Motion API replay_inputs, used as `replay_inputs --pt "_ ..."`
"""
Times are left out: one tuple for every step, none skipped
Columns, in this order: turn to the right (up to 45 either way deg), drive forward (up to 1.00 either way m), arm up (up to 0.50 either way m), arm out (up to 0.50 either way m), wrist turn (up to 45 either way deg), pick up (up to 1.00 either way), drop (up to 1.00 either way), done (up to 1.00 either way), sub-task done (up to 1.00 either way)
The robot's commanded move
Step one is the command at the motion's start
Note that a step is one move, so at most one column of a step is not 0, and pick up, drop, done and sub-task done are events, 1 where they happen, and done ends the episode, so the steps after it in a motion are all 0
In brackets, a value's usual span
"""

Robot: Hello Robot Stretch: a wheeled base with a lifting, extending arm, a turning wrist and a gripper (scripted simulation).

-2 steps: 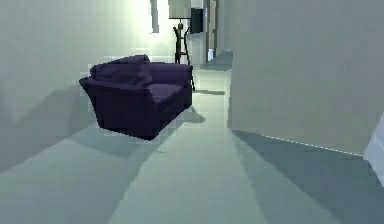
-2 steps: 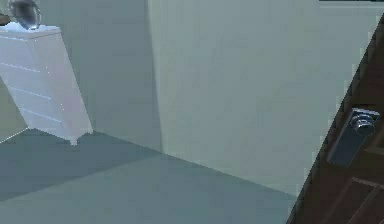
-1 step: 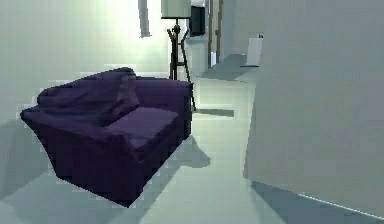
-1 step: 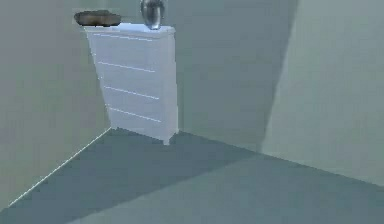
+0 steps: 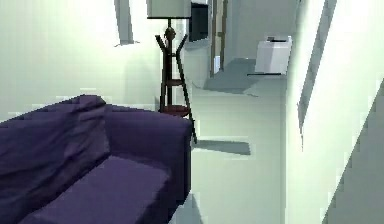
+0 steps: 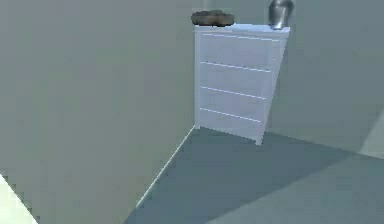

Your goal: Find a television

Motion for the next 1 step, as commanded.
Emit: replay_inputs --pt "-15.0 0.00 0.00 0.00 0.0 0.00 0.00 0.00 0.00"
